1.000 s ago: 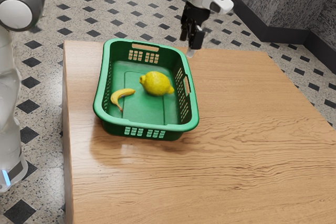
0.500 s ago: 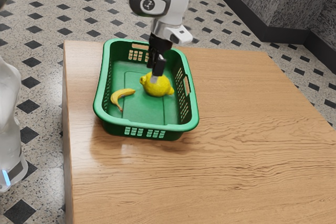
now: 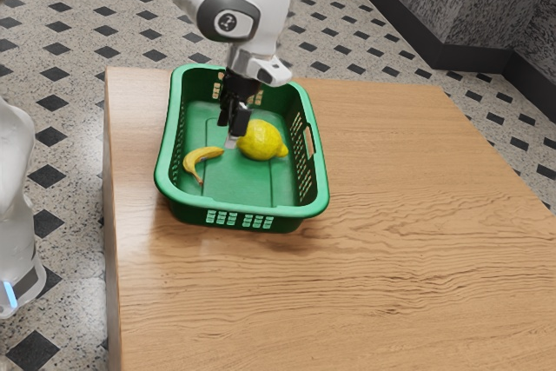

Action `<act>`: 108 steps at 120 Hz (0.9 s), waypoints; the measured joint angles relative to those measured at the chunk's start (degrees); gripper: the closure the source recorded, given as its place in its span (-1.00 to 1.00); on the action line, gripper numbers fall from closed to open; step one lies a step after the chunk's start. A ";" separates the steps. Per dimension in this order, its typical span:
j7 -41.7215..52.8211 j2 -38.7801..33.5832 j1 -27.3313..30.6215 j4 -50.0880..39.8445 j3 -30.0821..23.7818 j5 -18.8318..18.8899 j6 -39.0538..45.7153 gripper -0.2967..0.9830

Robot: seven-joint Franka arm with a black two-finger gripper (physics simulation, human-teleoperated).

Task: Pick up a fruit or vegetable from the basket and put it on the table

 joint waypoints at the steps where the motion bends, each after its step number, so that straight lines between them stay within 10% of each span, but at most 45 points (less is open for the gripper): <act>1: -0.04 0.01 0.00 -0.09 0.02 0.00 0.02 -0.53; 108: -2.86 1.72 2.02 -7.57 3.23 5.51 9.10 -0.53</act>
